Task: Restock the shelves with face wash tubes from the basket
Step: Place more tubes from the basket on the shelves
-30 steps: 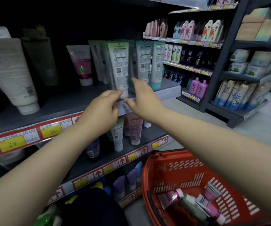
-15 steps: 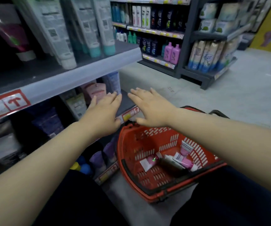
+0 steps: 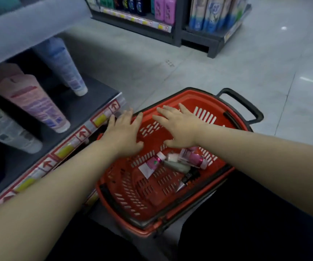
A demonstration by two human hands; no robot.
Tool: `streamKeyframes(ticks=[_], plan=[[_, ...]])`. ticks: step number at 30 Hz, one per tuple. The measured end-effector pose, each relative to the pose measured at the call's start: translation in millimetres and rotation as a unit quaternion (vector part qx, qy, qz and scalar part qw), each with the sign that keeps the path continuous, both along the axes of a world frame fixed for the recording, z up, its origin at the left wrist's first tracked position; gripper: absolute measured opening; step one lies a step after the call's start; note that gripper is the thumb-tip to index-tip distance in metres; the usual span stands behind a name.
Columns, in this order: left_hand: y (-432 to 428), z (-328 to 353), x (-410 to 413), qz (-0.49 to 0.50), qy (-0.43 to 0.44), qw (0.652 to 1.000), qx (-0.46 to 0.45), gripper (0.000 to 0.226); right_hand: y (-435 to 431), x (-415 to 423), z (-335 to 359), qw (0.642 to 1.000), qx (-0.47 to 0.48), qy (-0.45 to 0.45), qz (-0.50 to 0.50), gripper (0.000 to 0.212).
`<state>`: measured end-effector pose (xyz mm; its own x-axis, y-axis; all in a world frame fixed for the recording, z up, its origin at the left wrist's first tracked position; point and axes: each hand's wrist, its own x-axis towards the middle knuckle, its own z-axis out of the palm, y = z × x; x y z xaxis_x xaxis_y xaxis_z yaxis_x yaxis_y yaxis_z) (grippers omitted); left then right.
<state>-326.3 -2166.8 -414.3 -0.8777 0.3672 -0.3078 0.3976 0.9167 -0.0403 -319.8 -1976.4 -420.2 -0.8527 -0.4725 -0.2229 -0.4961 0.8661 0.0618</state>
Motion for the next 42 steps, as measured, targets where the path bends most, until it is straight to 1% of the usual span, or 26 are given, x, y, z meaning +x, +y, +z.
streamKeyframes(ticks=[3, 7, 9, 11, 12, 14, 16, 17, 19, 21, 23, 24, 25, 26, 27, 29, 30, 33, 34, 35, 36, 37, 38, 39, 40, 42], plan=[[14.2, -34.8, -15.9, -0.004, -0.043, 0.999, -0.003, 0.091, 15.8, -11.5, -33.2, 0.999, 0.023, -0.036, -0.008, 0.089], [35.6, -81.7, -27.7, 0.008, -0.104, 0.994, -0.008, 0.092, 28.7, -24.7, -78.1, 0.994, 0.029, -0.102, -0.022, 0.086], [46.8, -103.7, -27.7, 0.002, -0.073, 0.997, 0.020, 0.088, 32.5, -33.0, -101.4, 0.991, 0.042, -0.126, -0.024, 0.085], [56.7, -124.0, -25.4, -0.041, -0.021, 0.998, 0.052, 0.082, 34.2, -40.3, -123.2, 0.989, 0.043, -0.140, -0.026, 0.083], [60.5, -134.7, -25.3, -0.058, -0.022, 0.996, 0.056, 0.080, 33.9, -43.0, -133.8, 0.988, 0.042, -0.145, -0.027, 0.081], [65.9, -158.4, -29.0, -0.051, -0.073, 0.995, 0.045, 0.084, 32.4, -46.9, -157.3, 0.987, 0.029, -0.154, -0.033, 0.078], [69.4, -182.1, -35.4, -0.015, -0.136, 0.990, 0.042, 0.082, 29.9, -45.5, -176.8, 0.982, 0.011, -0.178, -0.058, 0.071], [71.1, -193.8, -37.5, 0.004, -0.167, 0.984, 0.061, 0.075, 29.4, -43.9, -185.4, 0.975, 0.000, -0.207, -0.079, 0.064], [73.4, -216.5, -37.9, 0.054, -0.229, 0.964, 0.121, 0.055, 29.0, -38.6, -201.8, 0.948, 0.004, -0.296, -0.119, 0.051], [75.4, -237.7, -34.8, 0.111, -0.273, 0.944, 0.148, 0.042, 30.6, -33.3, -218.1, 0.928, 0.017, -0.340, -0.153, 0.049], [77.4, -260.8, -30.5, 0.172, -0.311, 0.922, 0.152, 0.031, 33.9, -26.5, -230.2, 0.914, 0.014, -0.367, -0.174, 0.051], [78.2, -271.8, -28.1, 0.206, -0.348, 0.901, 0.157, 0.025, 33.6, -23.2, -233.6, 0.910, 0.010, -0.375, -0.179, 0.051], [80.1, -280.0, -24.9, 0.246, -0.402, 0.865, 0.173, 0.023, 34.9, -21.3, -240.1, 0.905, 0.013, -0.385, -0.182, 0.052], [82.4, -285.9, -21.5, 0.293, -0.455, 0.817, 0.197, 0.022, 34.4, -20.9, -244.8, 0.903, 0.014, -0.388, -0.184, 0.052], [84.7, -289.9, -18.2, 0.335, -0.489, 0.777, 0.212, 0.021, 34.1, -20.4, -250.2, 0.900, 0.027, -0.391, -0.192, 0.052], [90.7, -293.2, -14.3, 0.405, -0.496, 0.730, 0.240, 0.020, 32.0, -21.5, -255.6, 0.884, 0.052, -0.417, -0.206, 0.050], [94.2, -295.0, -12.0, 0.450, -0.490, 0.694, 0.274, 0.019, 30.3, -22.4, -256.1, 0.876, 0.049, -0.432, -0.209, 0.050], [110.3, -298.6, -7.0, 0.601, -0.464, 0.507, 0.408, 0.024, 30.0, -28.2, -260.8, 0.866, 0.063, -0.450, -0.210, 0.064], [114.8, -299.4, -5.2, 0.635, -0.445, 0.464, 0.429, 0.028, 31.4, -30.6, -262.3, 0.869, 0.070, -0.448, -0.198, 0.063], [117.8, -299.3, -3.2, 0.655, -0.428, 0.445, 0.436, 0.029, 33.9, -31.5, -263.3, 0.865, 0.063, -0.459, -0.192, 0.057], [119.6, -299.6, -0.6, 0.666, -0.414, 0.440, 0.437, 0.027, 33.0, -32.3, -262.8, 0.859, 0.048, -0.480, -0.173, 0.050], [119.7, -299.2, 2.0, 0.672, -0.405, 0.441, 0.435, 0.024, 33.6, -33.2, -262.4, 0.859, 0.016, -0.478, -0.183, 0.043], [119.2, -297.5, 3.6, 0.677, -0.402, 0.436, 0.435, 0.020, 33.1, -33.9, -259.6, 0.851, -0.015, -0.480, -0.212, 0.039], [117.5, -295.6, 4.7, 0.678, -0.402, 0.431, 0.439, 0.017, 31.2, -35.4, -258.6, 0.837, -0.048, -0.473, -0.271, 0.037], [114.9, -293.5, 5.5, 0.678, -0.400, 0.424, 0.448, 0.016, 30.1, -36.8, -256.9, 0.839, -0.077, -0.450, -0.297, 0.036], [108.0, -287.1, 7.7, 0.671, -0.396, 0.419, 0.466, 0.020, 29.5, -34.4, -255.9, 0.836, -0.103, -0.429, -0.326, 0.036]])
